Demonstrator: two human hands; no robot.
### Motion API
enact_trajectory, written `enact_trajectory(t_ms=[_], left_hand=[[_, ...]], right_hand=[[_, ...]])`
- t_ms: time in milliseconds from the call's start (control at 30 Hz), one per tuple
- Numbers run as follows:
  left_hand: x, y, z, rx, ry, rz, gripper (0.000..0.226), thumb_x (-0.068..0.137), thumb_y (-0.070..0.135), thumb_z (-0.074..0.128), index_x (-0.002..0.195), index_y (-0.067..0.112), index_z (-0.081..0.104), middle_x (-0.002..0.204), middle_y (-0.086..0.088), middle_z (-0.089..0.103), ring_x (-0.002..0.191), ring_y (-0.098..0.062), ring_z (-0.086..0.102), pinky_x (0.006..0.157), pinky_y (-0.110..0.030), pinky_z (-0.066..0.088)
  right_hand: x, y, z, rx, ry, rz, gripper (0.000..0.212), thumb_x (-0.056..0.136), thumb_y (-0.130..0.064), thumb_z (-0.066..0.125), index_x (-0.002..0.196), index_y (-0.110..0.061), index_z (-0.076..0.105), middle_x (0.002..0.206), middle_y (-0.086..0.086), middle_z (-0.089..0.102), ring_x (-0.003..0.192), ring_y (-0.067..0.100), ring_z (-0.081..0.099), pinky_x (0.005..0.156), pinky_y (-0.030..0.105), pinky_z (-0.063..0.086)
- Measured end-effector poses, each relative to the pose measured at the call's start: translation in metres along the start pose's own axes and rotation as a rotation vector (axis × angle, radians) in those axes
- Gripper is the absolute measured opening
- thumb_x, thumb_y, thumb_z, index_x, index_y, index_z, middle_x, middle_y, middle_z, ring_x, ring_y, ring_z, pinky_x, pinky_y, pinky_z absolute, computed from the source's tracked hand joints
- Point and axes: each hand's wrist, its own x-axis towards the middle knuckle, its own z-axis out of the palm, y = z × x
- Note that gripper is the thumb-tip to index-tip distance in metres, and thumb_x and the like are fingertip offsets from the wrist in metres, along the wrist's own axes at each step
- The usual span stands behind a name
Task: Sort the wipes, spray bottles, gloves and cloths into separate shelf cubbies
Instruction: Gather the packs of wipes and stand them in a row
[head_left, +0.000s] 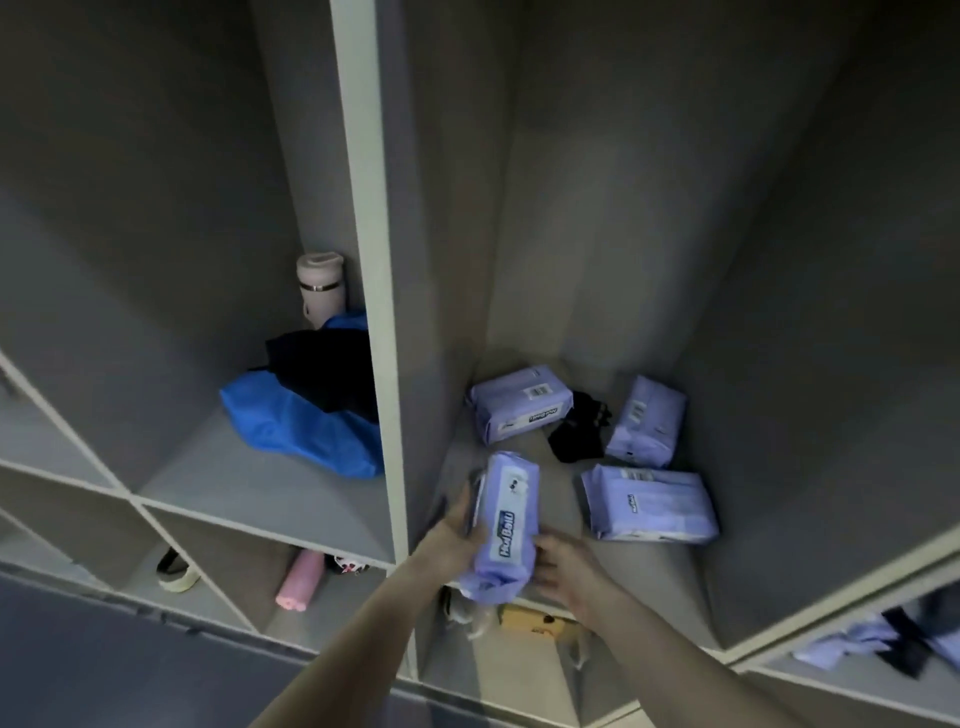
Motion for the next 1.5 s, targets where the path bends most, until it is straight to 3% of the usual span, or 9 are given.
enact_trajectory(t_ms=[133, 400, 533, 733, 900, 1033, 1267, 1400, 1500], left_hand=[[0.038, -0.044, 0.005, 0.034, -0.057, 0.027, 0.07, 0.079, 0.035, 0.065, 0.14, 0.037, 0.032, 0.134, 0.0, 0.054, 0.123, -0.026, 0.054, 0.107, -0.042, 0.04], [0.01, -0.006, -0.005, 0.851, -0.036, 0.156, 0.059, 0.097, 0.016, 0.038, 0.151, 0.026, 0.015, 0.143, -0.01, 0.045, 0.122, -0.029, 0.052, 0.097, -0.031, 0.039], [0.017, 0.0, -0.01, 1.231, 0.056, 0.329, 0.048, 0.096, 0.019, 0.042, 0.143, 0.019, 0.035, 0.153, -0.004, 0.029, 0.136, -0.02, 0.038, 0.104, -0.029, 0.038], [0.036, -0.014, -0.015, 1.488, 0.026, 0.594, 0.052, 0.042, 0.053, 0.083, 0.088, 0.03, 0.078, 0.105, 0.0, 0.074, 0.1, -0.013, 0.069, 0.078, -0.035, 0.055], [0.054, -0.003, -0.013, 1.432, -0.025, 0.371, 0.067, 0.096, 0.043, 0.042, 0.151, 0.03, 0.007, 0.16, 0.004, -0.01, 0.148, -0.015, -0.007, 0.118, -0.043, 0.003], [0.058, 0.004, -0.014, 1.254, -0.002, 0.389, 0.062, 0.095, 0.039, 0.045, 0.149, 0.035, 0.015, 0.16, 0.01, -0.007, 0.147, -0.01, -0.003, 0.118, -0.034, 0.008], [0.061, -0.008, -0.019, 0.967, 0.091, 0.542, 0.063, 0.074, 0.044, 0.051, 0.13, 0.016, 0.057, 0.144, -0.005, 0.047, 0.144, 0.002, 0.0, 0.11, -0.018, 0.019], [0.048, -0.017, -0.013, 0.915, 0.061, 0.533, 0.067, 0.053, 0.026, 0.089, 0.116, 0.014, 0.068, 0.136, -0.004, 0.053, 0.121, -0.021, 0.058, 0.09, -0.027, 0.054], [0.041, -0.012, -0.011, 0.943, 0.037, 0.456, 0.063, 0.089, 0.024, 0.063, 0.145, 0.018, 0.035, 0.156, 0.005, 0.018, 0.146, -0.011, 0.012, 0.115, -0.018, 0.021]], right_hand=[[0.001, 0.005, 0.018, 0.089, -0.079, -0.145, 0.061, 0.079, -0.028, 0.073, 0.133, -0.023, 0.047, 0.123, 0.008, 0.064, 0.099, 0.027, 0.066, 0.088, 0.042, 0.053], [-0.011, 0.006, 0.055, -0.141, 0.13, -0.255, 0.047, 0.09, 0.003, 0.055, 0.133, -0.01, 0.045, 0.12, 0.011, 0.059, 0.068, -0.004, 0.067, 0.062, 0.013, 0.053], [-0.015, 0.005, 0.067, -0.124, 0.074, -0.203, 0.047, 0.093, -0.006, 0.054, 0.137, -0.018, 0.04, 0.122, 0.002, 0.057, 0.091, 0.008, 0.062, 0.08, 0.02, 0.053], [-0.027, -0.03, 0.019, -0.473, 0.172, -0.433, 0.049, 0.083, -0.015, 0.066, 0.128, 0.001, 0.05, 0.132, 0.019, 0.053, 0.107, 0.014, 0.062, 0.091, 0.013, 0.041], [-0.004, -0.061, -0.088, -1.371, 0.38, -0.508, 0.107, 0.069, -0.033, 0.072, 0.146, -0.032, -0.002, 0.156, 0.006, 0.018, 0.144, 0.027, 0.018, 0.116, 0.037, 0.02], [-0.005, -0.072, -0.131, -1.671, 0.315, -0.194, 0.117, 0.07, -0.029, 0.074, 0.149, -0.027, -0.012, 0.158, -0.005, -0.002, 0.147, 0.022, 0.001, 0.119, 0.038, 0.01], [0.004, -0.066, -0.133, -1.739, 0.591, -0.191, 0.08, 0.08, -0.023, 0.056, 0.146, -0.034, 0.013, 0.147, -0.006, 0.028, 0.14, 0.014, 0.021, 0.111, 0.039, 0.018], [-0.008, -0.059, -0.125, -1.623, 0.528, -0.17, 0.087, 0.069, -0.046, 0.065, 0.143, -0.033, 0.022, 0.135, -0.002, 0.039, 0.129, 0.017, 0.039, 0.109, 0.036, 0.025], [-0.018, -0.058, -0.11, -1.154, 0.46, -0.073, 0.08, 0.062, -0.053, 0.07, 0.135, -0.038, 0.042, 0.127, -0.003, 0.054, 0.116, 0.017, 0.056, 0.096, 0.028, 0.045]])
